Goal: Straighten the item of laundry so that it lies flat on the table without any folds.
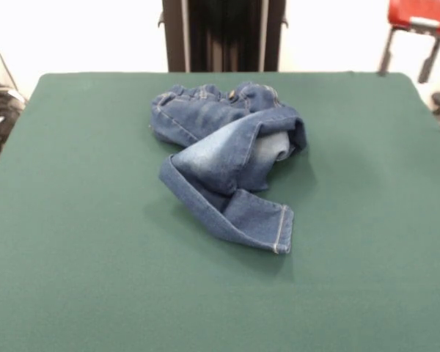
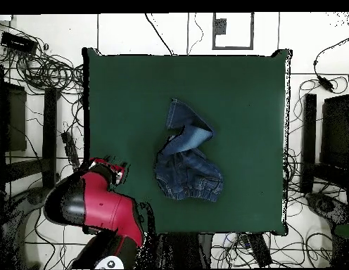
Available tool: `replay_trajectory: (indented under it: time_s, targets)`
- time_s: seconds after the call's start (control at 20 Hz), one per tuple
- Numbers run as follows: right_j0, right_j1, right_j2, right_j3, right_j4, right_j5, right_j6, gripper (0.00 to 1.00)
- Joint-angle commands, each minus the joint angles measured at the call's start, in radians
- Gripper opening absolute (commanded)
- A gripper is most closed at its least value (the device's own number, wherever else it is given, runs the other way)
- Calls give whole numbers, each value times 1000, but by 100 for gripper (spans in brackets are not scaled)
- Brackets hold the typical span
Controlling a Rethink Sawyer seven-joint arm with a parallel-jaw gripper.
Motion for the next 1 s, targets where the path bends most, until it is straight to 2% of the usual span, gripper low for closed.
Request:
replay_trajectory:
  time_s: [0.05,0.15,0.5,0.8,1.0]
  targets:
    - [32,134,-280,-147,-106,86,71,100]
    - [13,136,-276,-144,-135,42,68,100]
    - [-171,128,-116,-140,-263,-116,55,100]
    - [-366,162,134,-138,-354,-218,88,100]
    - [-400,194,181,-147,-380,-257,121,100]
